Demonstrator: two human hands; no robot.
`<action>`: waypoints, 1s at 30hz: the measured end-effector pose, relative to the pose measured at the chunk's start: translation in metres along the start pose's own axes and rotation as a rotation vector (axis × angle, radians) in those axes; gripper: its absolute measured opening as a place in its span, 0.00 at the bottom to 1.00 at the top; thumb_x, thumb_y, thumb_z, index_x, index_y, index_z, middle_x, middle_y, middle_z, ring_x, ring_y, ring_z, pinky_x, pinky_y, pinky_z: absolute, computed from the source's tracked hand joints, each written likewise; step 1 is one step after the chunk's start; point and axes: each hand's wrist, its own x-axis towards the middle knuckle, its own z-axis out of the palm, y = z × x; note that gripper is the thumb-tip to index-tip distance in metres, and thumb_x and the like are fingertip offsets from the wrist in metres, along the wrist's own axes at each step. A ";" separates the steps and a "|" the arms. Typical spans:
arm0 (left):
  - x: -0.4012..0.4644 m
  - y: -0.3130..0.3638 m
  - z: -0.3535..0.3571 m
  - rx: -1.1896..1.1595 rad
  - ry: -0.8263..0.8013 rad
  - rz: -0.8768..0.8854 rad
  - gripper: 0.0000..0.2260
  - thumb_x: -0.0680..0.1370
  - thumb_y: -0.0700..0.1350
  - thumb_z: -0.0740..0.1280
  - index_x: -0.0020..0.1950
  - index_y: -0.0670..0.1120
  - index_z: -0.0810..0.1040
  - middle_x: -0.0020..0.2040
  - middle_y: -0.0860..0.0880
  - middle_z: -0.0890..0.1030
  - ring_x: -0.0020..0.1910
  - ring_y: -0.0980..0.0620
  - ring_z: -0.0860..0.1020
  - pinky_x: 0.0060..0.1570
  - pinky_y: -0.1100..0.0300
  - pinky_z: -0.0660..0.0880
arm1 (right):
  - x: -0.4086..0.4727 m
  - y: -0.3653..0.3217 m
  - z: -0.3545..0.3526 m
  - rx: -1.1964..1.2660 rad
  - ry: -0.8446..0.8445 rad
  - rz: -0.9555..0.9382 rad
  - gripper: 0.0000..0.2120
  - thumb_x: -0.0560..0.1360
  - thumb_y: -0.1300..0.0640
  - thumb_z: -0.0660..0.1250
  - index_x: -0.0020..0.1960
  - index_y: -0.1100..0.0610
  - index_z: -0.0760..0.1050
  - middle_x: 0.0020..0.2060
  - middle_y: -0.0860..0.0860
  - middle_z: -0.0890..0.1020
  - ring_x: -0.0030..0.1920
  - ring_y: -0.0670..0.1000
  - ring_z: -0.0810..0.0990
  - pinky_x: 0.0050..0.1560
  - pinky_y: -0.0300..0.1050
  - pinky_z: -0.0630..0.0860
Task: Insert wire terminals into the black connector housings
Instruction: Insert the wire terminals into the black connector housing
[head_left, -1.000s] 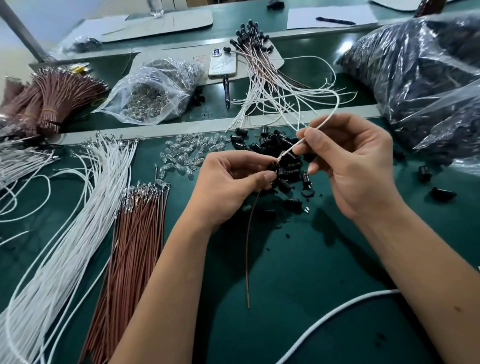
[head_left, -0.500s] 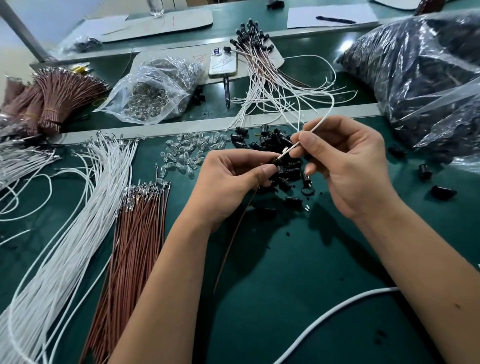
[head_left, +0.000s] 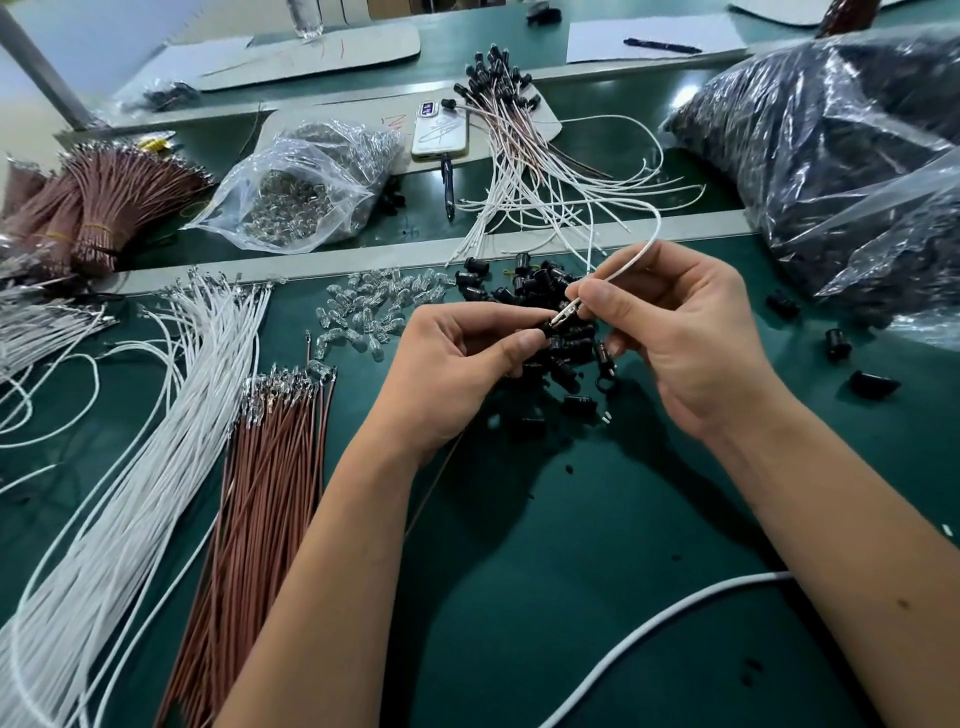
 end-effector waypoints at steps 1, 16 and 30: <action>0.000 0.000 0.000 -0.003 -0.004 0.002 0.08 0.77 0.35 0.72 0.55 0.43 0.86 0.38 0.50 0.84 0.36 0.54 0.75 0.40 0.65 0.74 | 0.000 0.000 0.000 -0.022 -0.003 -0.010 0.08 0.69 0.59 0.78 0.44 0.58 0.81 0.41 0.58 0.87 0.40 0.50 0.84 0.33 0.39 0.77; 0.001 -0.002 0.004 -0.077 0.087 0.017 0.07 0.77 0.37 0.73 0.54 0.42 0.86 0.40 0.49 0.86 0.36 0.56 0.77 0.40 0.66 0.75 | -0.001 0.001 0.003 -0.006 -0.015 -0.007 0.07 0.71 0.60 0.76 0.45 0.60 0.80 0.39 0.58 0.86 0.37 0.51 0.85 0.37 0.41 0.81; 0.000 0.001 0.012 -0.088 0.199 0.026 0.06 0.73 0.35 0.77 0.48 0.43 0.85 0.42 0.45 0.87 0.41 0.52 0.84 0.45 0.59 0.80 | -0.001 0.006 0.003 0.117 0.040 0.143 0.07 0.65 0.56 0.79 0.40 0.56 0.82 0.40 0.56 0.86 0.36 0.48 0.82 0.32 0.38 0.76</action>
